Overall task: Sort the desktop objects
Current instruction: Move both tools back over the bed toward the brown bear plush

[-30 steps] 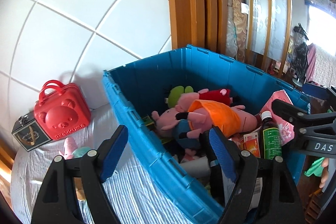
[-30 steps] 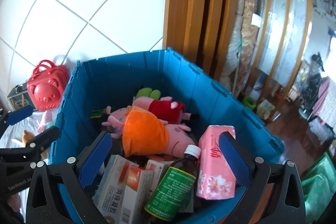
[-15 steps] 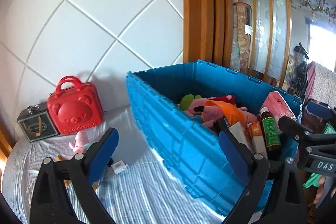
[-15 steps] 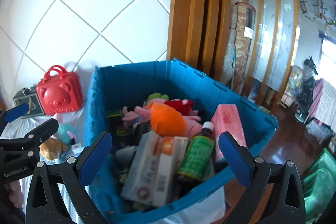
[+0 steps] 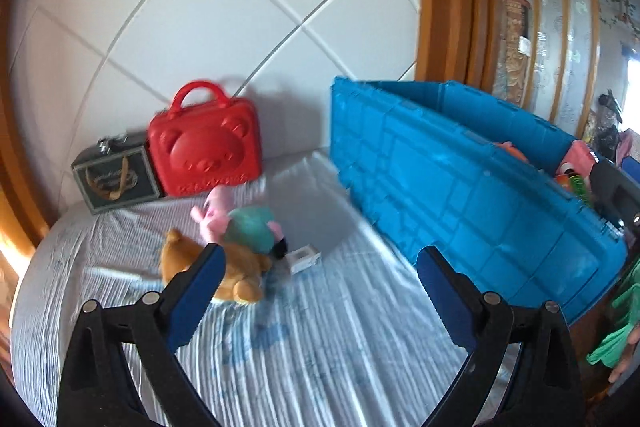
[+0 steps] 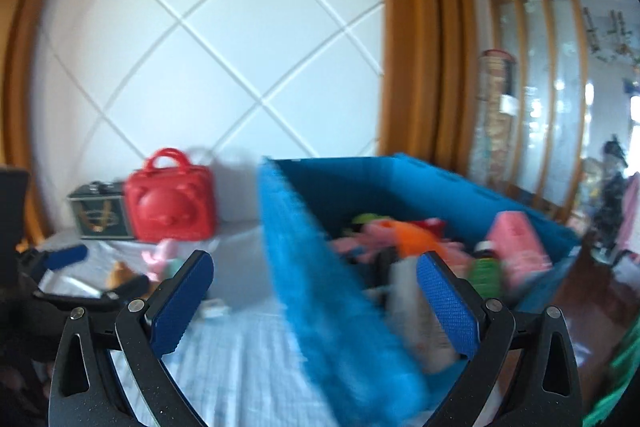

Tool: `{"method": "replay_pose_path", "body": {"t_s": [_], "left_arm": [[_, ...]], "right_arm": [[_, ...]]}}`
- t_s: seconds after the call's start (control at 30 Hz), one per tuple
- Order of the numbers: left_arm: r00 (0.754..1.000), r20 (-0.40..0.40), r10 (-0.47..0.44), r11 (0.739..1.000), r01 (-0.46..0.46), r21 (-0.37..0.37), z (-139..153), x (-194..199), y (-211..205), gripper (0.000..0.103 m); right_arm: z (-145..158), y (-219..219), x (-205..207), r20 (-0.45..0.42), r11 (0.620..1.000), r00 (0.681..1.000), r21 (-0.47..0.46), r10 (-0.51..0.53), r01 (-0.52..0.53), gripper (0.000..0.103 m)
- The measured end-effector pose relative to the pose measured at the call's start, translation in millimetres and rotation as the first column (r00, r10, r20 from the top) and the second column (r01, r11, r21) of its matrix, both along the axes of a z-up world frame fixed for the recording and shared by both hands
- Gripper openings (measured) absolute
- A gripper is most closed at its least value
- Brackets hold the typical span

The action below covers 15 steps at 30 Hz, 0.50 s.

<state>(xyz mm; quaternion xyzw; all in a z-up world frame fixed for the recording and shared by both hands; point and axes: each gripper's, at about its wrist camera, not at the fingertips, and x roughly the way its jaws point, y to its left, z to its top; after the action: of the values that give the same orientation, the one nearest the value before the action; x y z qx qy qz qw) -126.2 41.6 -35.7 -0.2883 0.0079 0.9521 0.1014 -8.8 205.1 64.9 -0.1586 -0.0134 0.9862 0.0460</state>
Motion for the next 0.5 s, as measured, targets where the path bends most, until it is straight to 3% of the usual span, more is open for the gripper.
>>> {"method": "replay_pose_path", "body": {"t_s": [0.27,0.5], "left_arm": [[0.98,0.133,0.147,0.989,-0.148,0.001,-47.8,-22.8,-86.4,0.098],[0.939,0.178,0.295,0.955,-0.285,-0.081,-83.4,-52.4,-149.8,0.098]], "right_arm": [[-37.3,-66.0,-54.3,0.119,0.987,0.98,0.001,0.162,-0.163,0.103],[-88.7,-103.7,-125.1,0.295,0.965,0.92,-0.042,0.259,-0.258,0.103]]}}
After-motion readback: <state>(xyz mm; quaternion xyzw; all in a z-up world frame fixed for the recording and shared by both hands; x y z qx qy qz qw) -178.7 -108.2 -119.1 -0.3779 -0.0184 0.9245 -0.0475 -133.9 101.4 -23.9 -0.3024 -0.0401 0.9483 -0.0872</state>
